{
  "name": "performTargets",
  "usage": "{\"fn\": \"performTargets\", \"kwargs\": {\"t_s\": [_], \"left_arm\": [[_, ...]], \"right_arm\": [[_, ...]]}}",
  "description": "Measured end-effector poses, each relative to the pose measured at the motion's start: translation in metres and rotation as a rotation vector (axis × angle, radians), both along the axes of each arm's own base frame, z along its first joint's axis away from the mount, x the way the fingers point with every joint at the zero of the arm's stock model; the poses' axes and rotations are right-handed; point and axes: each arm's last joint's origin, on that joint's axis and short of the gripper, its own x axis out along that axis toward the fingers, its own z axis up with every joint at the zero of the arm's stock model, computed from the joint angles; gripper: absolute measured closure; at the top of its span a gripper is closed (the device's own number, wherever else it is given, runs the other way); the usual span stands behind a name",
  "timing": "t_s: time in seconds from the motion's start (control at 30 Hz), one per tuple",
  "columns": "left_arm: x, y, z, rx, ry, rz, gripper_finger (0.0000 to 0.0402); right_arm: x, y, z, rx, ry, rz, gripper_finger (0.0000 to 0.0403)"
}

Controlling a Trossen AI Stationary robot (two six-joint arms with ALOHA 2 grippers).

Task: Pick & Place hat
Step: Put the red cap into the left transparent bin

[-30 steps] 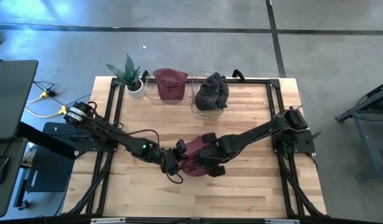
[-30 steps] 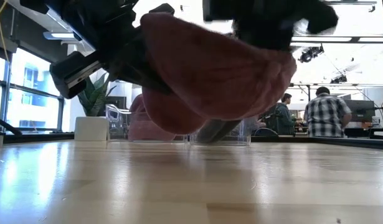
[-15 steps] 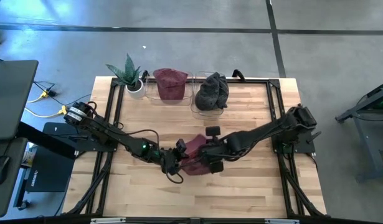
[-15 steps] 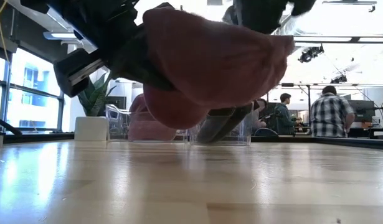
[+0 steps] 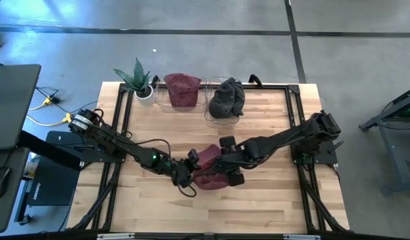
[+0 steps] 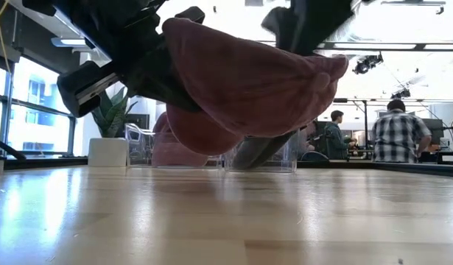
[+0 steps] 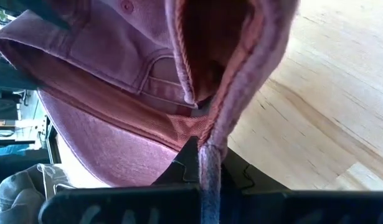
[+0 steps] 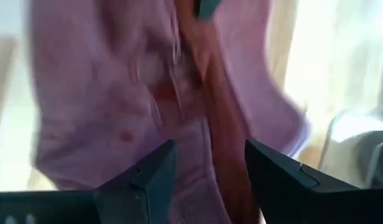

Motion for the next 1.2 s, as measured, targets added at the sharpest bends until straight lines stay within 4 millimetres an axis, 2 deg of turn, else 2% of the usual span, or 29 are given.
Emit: {"fn": "performTargets", "kwargs": {"t_s": [0.2,0.3,0.4,0.53,0.67,0.8,1.07,1.13,1.2], "left_arm": [[0.000,0.000,0.000,0.001,0.003,0.001,0.0400],[0.000,0.000,-0.001,0.003,0.006,0.001,0.0400],[0.000,0.000,-0.001,0.006,0.008,0.004,0.0400],[-0.001,0.001,-0.001,0.027,0.002,0.027,0.0400],[0.000,0.004,0.000,0.075,-0.019,0.087,0.0400],[-0.001,0.004,0.000,0.098,-0.017,0.109,0.0400],[-0.001,0.005,0.000,0.103,-0.017,0.115,0.0400],[-0.001,0.005,0.000,0.103,-0.016,0.116,0.0400],[-0.001,0.005,0.000,0.101,-0.017,0.117,0.0400]], "right_arm": [[0.008,-0.007,-0.034,-0.003,0.181,-0.050,0.0226],[0.011,-0.012,-0.043,0.067,0.230,-0.089,0.0236],[0.015,-0.015,-0.045,0.184,0.247,-0.114,0.0252],[0.016,-0.020,-0.045,0.257,0.261,-0.160,0.0280],[0.016,-0.017,-0.045,0.338,0.296,-0.127,0.0302],[0.015,-0.017,-0.046,0.249,0.265,-0.181,0.0304],[0.023,-0.020,-0.044,0.198,0.172,-0.188,0.0268],[0.025,-0.021,-0.043,0.175,0.142,-0.195,0.0279],[0.026,-0.022,-0.043,0.157,0.130,-0.202,0.0308]]}}
